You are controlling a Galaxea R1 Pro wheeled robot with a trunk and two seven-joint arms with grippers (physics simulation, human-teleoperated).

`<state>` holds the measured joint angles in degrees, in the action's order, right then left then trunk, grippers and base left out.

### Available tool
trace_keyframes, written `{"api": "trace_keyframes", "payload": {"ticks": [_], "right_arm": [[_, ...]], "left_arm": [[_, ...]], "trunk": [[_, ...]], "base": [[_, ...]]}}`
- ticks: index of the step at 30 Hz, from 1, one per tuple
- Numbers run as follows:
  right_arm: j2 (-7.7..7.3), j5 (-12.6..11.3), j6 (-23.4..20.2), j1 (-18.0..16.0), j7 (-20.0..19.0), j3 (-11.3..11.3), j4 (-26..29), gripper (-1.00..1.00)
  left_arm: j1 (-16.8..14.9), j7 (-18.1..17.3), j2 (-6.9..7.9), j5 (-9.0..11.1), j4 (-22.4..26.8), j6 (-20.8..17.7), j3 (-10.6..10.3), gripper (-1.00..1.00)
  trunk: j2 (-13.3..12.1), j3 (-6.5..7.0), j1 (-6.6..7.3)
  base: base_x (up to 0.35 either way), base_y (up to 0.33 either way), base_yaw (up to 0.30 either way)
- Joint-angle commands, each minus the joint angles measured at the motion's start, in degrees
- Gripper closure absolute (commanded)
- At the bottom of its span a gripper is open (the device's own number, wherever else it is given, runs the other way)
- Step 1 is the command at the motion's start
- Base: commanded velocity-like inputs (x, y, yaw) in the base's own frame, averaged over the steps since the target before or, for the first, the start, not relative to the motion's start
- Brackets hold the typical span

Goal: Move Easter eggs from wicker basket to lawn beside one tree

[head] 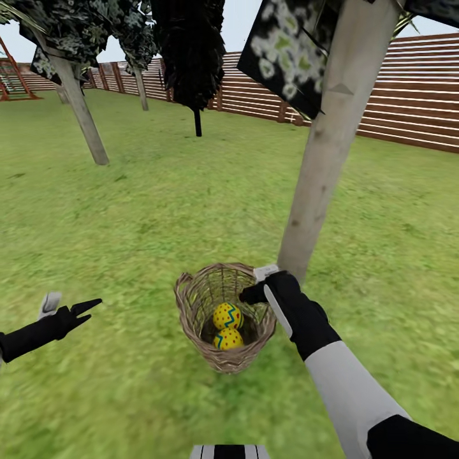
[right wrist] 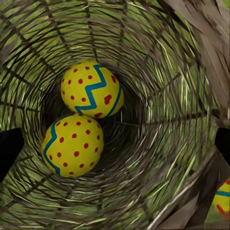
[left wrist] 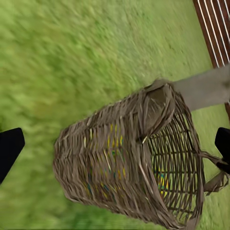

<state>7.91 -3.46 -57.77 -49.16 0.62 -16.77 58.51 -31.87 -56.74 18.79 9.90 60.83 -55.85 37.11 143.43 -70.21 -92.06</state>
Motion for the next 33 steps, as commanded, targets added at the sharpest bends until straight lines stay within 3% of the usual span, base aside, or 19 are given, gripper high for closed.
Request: {"api": "trace_keyframes", "payload": {"ticks": [1,7,10,17,18,20,22,26,28,33], "right_arm": [[0.0,-0.28,-0.23,-0.05,0.07,-0.09,-0.07,-1.0],[0.09,-0.16,-0.23,-0.07,-0.06,-0.64,0.05,-1.0],[0.09,-0.15,-0.23,-0.09,-0.09,-2.6,0.03,-1.0],[-0.13,-0.16,-0.23,-0.09,-0.18,-10.01,0.0,-1.0],[-0.54,-0.15,-0.23,-0.14,-0.18,-15.84,-0.09,-1.0],[-0.56,-0.12,-0.19,-0.15,-0.46,-17.79,-0.05,-1.0],[-0.65,-0.07,-0.16,-0.15,-2.37,-18.44,-0.12,-1.0],[-0.78,1.21,-0.15,-1.02,-10.91,-19.31,-0.69,-1.0],[-0.78,1.75,-0.15,-1.93,-12.02,-20.07,-0.97,-1.0],[-0.81,2.36,-0.08,-4.94,-16.1,-25.41,-3.72,-1.0]], "left_arm": [[-0.03,-0.22,0.0,-0.08,-0.04,-0.22,0.07,-1.0],[-0.03,-0.21,-0.11,-0.14,-0.1,-0.22,0.01,-1.0],[-0.03,-0.21,-0.15,-0.23,-0.1,-0.22,-0.01,-1.0],[-0.03,-0.21,-0.02,-0.31,-0.1,-0.22,0.07,-1.0],[-0.03,-0.21,0.01,-0.32,-0.1,-0.22,0.07,-1.0],[-0.03,-0.21,-0.04,-0.32,-0.07,-0.21,0.02,-1.0],[-0.03,-0.21,-0.06,-0.27,-0.04,-0.16,0.0,-1.0],[-0.03,-0.21,-0.07,-0.22,-0.02,-0.2,-0.02,-1.0],[-0.03,-0.21,-0.07,-0.18,-0.02,-0.21,-0.02,-1.0],[-0.03,-0.21,-0.07,-0.03,0.0,-0.25,-0.06,-1.0]], "trunk": [[0.02,-0.05,-0.01],[0.02,-0.05,-0.01],[0.02,-0.05,-0.01],[0.02,-0.05,-0.01],[0.02,-0.05,-0.01],[0.02,-0.05,-0.01],[0.02,-0.05,-0.01],[0.02,-0.05,-0.01],[0.02,-0.05,-0.01],[0.02,-0.05,-0.01]], "base": [[0.239,0.186,0.0],[0.17,0.132,0.0],[0.011,0.008,0.0],[0.024,0.01,0.0],[0.228,0.178,0.0],[0.236,0.187,0.0],[0.191,0.15,0.0],[0.056,0.044,0.0],[0.011,0.009,0.0],[0.002,0.002,0.0]]}}
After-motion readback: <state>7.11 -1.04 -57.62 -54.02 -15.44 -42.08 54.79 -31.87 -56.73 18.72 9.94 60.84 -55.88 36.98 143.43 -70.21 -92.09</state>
